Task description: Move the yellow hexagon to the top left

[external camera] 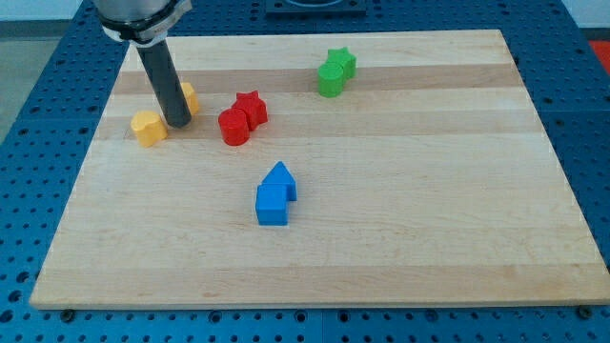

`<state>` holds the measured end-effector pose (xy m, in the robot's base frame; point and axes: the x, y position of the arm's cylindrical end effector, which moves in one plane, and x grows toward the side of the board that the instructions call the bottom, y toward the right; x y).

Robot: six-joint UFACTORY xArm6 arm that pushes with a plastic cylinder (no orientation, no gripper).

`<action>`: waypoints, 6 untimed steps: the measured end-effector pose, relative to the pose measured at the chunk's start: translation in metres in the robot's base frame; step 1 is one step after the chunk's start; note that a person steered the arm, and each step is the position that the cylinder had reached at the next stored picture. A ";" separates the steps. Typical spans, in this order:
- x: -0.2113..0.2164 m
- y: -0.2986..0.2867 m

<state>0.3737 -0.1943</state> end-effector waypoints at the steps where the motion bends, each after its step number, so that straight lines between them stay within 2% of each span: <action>1: 0.000 -0.014; 5: -0.008 -0.022; 6: -0.010 -0.004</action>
<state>0.3636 -0.1978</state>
